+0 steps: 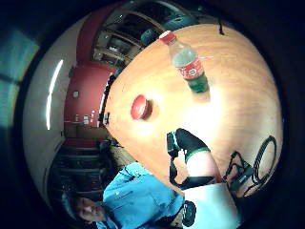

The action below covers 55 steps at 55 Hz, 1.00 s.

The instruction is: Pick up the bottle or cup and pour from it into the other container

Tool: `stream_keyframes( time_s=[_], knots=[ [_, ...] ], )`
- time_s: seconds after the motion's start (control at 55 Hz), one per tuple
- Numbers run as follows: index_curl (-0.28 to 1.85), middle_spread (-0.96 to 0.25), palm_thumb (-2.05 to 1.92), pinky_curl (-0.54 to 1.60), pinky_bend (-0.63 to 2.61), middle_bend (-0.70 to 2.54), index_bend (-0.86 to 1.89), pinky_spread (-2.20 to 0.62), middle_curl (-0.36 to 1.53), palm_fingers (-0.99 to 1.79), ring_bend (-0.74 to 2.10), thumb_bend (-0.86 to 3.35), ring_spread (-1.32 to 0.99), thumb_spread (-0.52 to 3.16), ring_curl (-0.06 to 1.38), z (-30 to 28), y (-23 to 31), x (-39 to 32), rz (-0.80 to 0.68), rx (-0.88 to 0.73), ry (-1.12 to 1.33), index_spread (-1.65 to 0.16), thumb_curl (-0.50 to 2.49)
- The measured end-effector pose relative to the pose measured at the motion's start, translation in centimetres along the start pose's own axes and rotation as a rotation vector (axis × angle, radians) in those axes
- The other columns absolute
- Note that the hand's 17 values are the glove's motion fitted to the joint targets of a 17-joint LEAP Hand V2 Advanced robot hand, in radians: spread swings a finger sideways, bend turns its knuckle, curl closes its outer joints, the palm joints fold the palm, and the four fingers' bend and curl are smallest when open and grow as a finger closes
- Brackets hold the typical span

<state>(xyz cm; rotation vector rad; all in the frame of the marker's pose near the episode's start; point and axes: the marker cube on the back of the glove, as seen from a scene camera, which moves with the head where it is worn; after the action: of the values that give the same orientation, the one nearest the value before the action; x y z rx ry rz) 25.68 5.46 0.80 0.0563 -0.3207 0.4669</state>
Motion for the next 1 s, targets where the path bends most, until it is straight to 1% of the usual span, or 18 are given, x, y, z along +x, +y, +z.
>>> stream_keyframes(
  time_s=[0.127, 0.382, 0.691, 1.0],
  knots=[
    [0.27, 0.01, 0.64, 0.22, 0.4, 0.18, 0.16, 0.24, 0.31, 0.15, 0.38, -0.03, 0.16, 0.93, 0.28, -0.2, -1.5, 1.1, -0.003, -0.007, -0.04, -0.38, 0.41],
    [0.27, 0.01, 0.64, 0.23, 0.4, 0.19, 0.16, 0.24, 0.31, 0.14, 0.38, -0.03, 0.15, 0.92, 0.29, 1.1, -4.5, 2.1, -0.031, -0.024, -0.153, -0.37, 0.4],
    [0.24, 0.0, 0.65, 0.25, 0.46, 0.18, 0.12, 0.24, 0.3, 0.09, 0.42, -0.03, 0.15, 0.9, 0.3, 4.5, -8.8, 1.8, -0.065, 0.019, -0.294, -0.39, 0.41],
    [0.21, 0.0, 0.66, 0.27, 0.54, 0.2, 0.13, 0.23, 0.32, 0.05, 0.44, -0.03, 0.15, 0.89, 0.3, 8.8, -12.6, -0.1, -0.087, 0.018, -0.447, -0.39, 0.4]
  ],
)
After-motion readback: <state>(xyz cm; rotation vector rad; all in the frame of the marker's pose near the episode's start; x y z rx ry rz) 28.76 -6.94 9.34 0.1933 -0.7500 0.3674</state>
